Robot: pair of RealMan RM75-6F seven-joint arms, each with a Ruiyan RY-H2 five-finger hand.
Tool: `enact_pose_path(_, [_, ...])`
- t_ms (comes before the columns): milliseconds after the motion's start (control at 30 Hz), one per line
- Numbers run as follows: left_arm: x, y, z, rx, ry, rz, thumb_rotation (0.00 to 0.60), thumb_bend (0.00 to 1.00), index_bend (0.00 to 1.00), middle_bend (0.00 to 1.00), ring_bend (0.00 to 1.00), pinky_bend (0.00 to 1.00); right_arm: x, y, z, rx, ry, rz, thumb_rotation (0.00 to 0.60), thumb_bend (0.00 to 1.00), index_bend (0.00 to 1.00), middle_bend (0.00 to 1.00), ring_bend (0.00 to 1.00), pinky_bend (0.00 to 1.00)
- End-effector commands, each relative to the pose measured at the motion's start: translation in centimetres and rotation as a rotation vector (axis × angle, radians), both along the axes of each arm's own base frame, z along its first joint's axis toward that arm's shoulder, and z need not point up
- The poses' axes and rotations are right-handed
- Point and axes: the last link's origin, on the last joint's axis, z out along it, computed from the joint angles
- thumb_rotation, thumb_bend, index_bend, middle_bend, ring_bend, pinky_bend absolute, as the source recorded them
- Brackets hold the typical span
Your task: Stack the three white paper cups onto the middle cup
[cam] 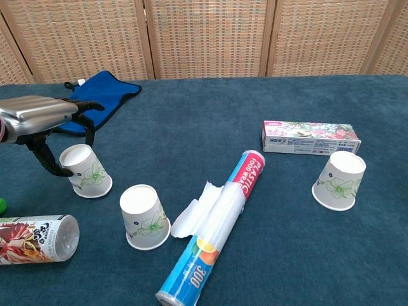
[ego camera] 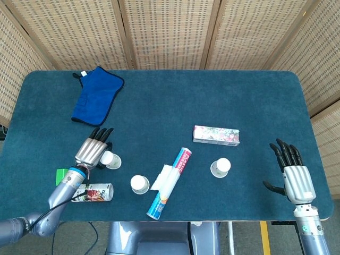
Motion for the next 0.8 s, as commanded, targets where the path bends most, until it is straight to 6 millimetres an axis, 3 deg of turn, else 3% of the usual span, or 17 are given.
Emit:
enact_pose_path(33, [0.2, -0.1, 0.6, 0.01, -0.011, -0.012, 0.6, 0.22, 0.53, 0.0, 0.0, 0.0, 0.0, 0.0, 0.0, -0.001, -0.001, -0.002, 0.6, 0.08, 0.0, 0.0, 0.0, 0.0])
enact_pose_path(233, [1.9, -0.5, 2.6, 0.035, -0.073, -0.065, 0.6, 0.22, 0.51, 0.0, 0.0, 0.0, 0.0, -0.1, -0.1, 0.002, 0.003, -0.004, 0.6, 0.08, 0.0, 0.0, 0.0, 0.0])
enact_pose_path(433, [5.0, -2.2, 4.1, -0.009, -0.191, -0.124, 0.6, 0.22, 0.5, 0.0, 0.0, 0.0, 0.1, -0.1, -0.2, 0.004, 0.008, -0.002, 0.6, 0.08, 0.0, 0.0, 0.0, 0.0])
enact_pose_path(800, [9.0, -5.4, 3.3, -0.108, -0.234, -0.255, 0.6, 0.22, 0.51, 0.0, 0.0, 0.0, 0.0, -0.1, 0.0, -0.002, -0.002, -0.005, 0.6, 0.08, 0.0, 0.0, 0.0, 0.0])
